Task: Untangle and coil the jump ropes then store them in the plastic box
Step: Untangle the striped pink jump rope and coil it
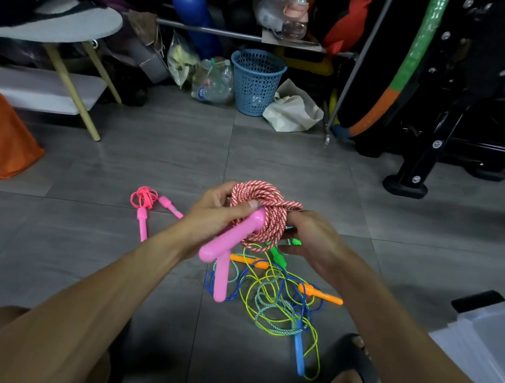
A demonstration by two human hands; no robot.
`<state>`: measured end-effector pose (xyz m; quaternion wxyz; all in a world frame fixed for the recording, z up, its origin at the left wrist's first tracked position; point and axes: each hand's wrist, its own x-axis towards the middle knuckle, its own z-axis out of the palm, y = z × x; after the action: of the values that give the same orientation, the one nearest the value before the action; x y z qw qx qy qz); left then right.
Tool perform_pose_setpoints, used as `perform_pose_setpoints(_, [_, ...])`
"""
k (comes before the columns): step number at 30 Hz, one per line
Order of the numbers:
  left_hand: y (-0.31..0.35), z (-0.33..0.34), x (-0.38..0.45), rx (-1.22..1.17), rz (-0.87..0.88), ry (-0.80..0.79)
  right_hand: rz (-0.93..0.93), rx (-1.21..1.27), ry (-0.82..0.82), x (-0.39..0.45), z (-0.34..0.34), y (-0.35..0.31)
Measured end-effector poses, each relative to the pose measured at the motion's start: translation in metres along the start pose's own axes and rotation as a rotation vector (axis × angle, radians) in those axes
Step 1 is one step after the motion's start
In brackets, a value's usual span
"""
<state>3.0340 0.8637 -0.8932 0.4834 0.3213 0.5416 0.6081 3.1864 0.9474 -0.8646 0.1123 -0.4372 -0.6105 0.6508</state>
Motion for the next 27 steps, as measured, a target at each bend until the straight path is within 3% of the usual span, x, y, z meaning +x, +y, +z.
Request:
perform_pose_setpoints(3, [0.0,0.003,0.001,0.091,0.072,0.113,-0.057,-0.099,0.049,0.002,0.004,0.004])
perform_pose_setpoints(6, [0.0,0.005,0.002,0.303,0.189,0.254,-0.21,-0.112,0.352,0.006,0.0,0.006])
perform_pose_setpoints(7, [0.0,0.005,0.002,0.355,0.227,0.289,-0.249,-0.093,0.384,0.005,-0.001,0.005])
perform_pose_setpoints(9, [-0.001,0.006,0.002,0.434,0.277,0.338,-0.312,-0.151,0.27,0.001,0.002,0.001])
perform_pose_setpoints(11, [-0.004,0.008,0.003,0.472,0.285,0.332,-0.347,-0.427,0.108,-0.005,0.01,0.003])
perform_pose_setpoints(15, [-0.007,0.009,0.003,0.521,0.272,0.327,-0.481,-0.818,0.123,0.001,0.009,0.012])
perform_pose_setpoints(18, [-0.011,0.0,0.009,0.451,0.172,0.408,-0.553,-0.913,0.114,0.002,-0.001,0.012])
perform_pose_setpoints(22, [-0.01,-0.024,0.021,0.158,0.004,0.631,-0.541,-1.001,0.138,-0.005,-0.022,0.013])
perform_pose_setpoints(27, [-0.006,-0.013,0.016,0.043,0.051,0.499,-0.354,-0.892,0.205,-0.004,-0.044,0.015])
